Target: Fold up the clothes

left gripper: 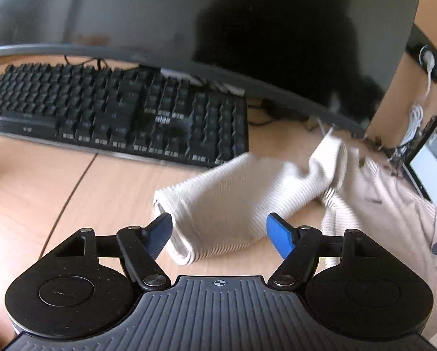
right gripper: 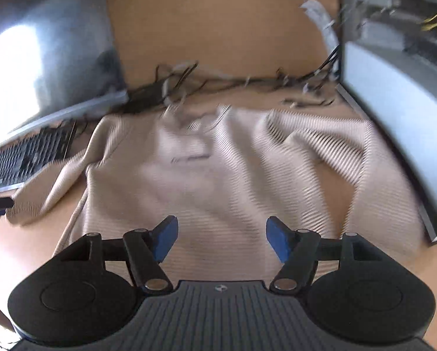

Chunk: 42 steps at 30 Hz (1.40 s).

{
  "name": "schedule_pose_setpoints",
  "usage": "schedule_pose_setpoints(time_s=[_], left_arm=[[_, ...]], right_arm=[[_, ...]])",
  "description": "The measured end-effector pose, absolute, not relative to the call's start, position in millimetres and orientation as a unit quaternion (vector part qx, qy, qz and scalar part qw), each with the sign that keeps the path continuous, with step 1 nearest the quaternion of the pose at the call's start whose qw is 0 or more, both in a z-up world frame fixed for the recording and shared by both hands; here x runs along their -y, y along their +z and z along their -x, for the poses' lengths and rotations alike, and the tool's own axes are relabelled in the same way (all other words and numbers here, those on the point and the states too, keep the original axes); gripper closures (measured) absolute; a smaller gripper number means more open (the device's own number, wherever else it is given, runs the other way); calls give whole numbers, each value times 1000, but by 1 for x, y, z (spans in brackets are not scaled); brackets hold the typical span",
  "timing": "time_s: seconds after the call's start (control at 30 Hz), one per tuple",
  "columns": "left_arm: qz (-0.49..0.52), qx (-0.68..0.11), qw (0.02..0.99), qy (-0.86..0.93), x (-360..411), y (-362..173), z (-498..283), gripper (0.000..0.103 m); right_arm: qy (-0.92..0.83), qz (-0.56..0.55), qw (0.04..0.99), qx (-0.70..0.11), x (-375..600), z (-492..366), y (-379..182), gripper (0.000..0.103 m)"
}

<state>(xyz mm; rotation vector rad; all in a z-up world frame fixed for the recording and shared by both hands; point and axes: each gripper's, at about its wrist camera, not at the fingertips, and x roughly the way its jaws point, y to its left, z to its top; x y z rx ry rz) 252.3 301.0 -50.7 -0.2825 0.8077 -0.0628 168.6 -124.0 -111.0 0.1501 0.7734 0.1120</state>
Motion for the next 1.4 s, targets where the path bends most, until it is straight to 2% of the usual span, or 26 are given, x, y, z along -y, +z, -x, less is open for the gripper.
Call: schedule_pose_setpoints(time_s=[0.23,0.4,0.43,0.5,0.57,0.63,0.73,0.9,0.93,1.0,1.03,1.07,1.13,1.2,1.23,1.33,1.4], left_arm=[[151,-388,908,-37,-311,-62,-254,9],[145,-395,907,-34,-311,-68,-262,9],[148,-400,904,-32,-311,-71,-264,11],[147,-412,899,-26,-307,-77,-269,24],[123,-415,902,-6,-300,-80,-272,69],[107,-402,909,18,-301,-75,-272,97],[123,-360,923,63,-324,-53,-267,98],[155,-307,930,128,-373,-16,-251,98],[165,-302,929,138,-383,-12,-248,97],[203,-294,924,139,-400,-10,-238,81],[222,-290,921,138,-408,-9,-233,60],[241,-286,917,138,-416,-8,-229,44],[236,-288,921,115,-416,-10,-223,36],[207,-305,927,65,-405,-14,-218,24],[180,-327,927,33,-393,-19,-219,14],[113,-380,918,-5,-362,-42,-220,12],[113,-402,909,-2,-352,-60,-228,13]], right_arm=[[68,-67,914,-394,106,-162,-119,34],[71,-58,911,-402,100,-161,-122,33],[74,-57,910,-404,99,-161,-124,33],[86,-47,908,-407,93,-161,-125,33],[98,-38,906,-411,88,-161,-127,33],[111,-28,903,-415,82,-161,-128,33],[129,-14,898,-420,74,-161,-131,33],[150,17,895,-419,62,-158,-134,23],[151,20,895,-419,61,-158,-134,23],[152,20,896,-418,60,-158,-135,21],[152,21,896,-417,60,-158,-135,21],[152,21,896,-417,61,-158,-135,20],[152,23,896,-417,60,-158,-135,20],[153,25,895,-418,58,-158,-134,18],[153,26,895,-418,58,-158,-134,18],[154,30,894,-419,56,-158,-134,18],[155,32,894,-420,54,-157,-134,18]])
